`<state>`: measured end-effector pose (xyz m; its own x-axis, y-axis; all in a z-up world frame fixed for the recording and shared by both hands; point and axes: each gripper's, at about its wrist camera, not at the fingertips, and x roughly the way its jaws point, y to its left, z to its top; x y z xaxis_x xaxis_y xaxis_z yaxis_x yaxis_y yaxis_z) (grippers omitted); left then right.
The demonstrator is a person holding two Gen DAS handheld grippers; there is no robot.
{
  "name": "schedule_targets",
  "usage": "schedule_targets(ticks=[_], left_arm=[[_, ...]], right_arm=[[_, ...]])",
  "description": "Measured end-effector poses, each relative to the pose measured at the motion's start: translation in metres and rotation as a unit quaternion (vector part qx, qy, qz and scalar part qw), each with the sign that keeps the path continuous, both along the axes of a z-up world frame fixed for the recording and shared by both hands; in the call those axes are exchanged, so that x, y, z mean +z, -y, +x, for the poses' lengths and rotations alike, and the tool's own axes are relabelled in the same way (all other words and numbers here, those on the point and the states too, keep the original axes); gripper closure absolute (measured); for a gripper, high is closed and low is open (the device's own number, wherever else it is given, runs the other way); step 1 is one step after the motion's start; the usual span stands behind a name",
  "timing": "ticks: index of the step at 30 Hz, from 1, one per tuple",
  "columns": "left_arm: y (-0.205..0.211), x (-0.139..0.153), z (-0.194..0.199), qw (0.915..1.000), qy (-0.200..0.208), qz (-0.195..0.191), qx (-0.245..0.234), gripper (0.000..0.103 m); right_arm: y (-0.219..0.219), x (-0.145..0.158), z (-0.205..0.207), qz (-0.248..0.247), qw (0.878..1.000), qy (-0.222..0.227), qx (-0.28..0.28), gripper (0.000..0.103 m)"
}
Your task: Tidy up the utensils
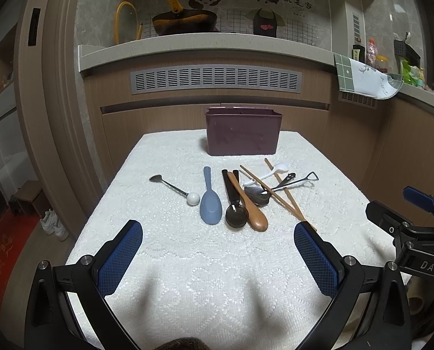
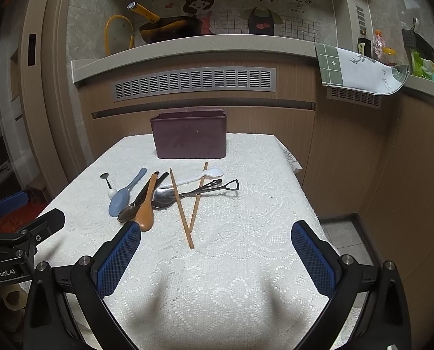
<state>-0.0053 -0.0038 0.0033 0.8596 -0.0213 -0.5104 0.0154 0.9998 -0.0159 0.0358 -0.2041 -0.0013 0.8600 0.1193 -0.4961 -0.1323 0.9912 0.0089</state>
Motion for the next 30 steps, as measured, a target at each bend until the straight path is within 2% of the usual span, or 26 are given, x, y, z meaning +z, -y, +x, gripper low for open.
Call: schedule_targets(ticks=[20,26,30], left_arm=[[-0.002,-0.002,0.005,0.9999,-0.01,0.0,0.004,0.0],[-0.005,-0.01,0.022,0.9996,-0.027,0.003,-0.003,0.0],[-0.01,-0.017,0.041,0.9991,-0.042,-0.002,-0.007,0.0]], right_arm=[[-0.001,-0.002,0.003,0.001,1.0,-0.003,0.002,0.0],[0.0,-0.006,0.016,-0.009,1.0,-0.016,0.007,0.0],[0.001,-0.012,0.036,-0.02,0.999,-0.04,0.012,0.0]])
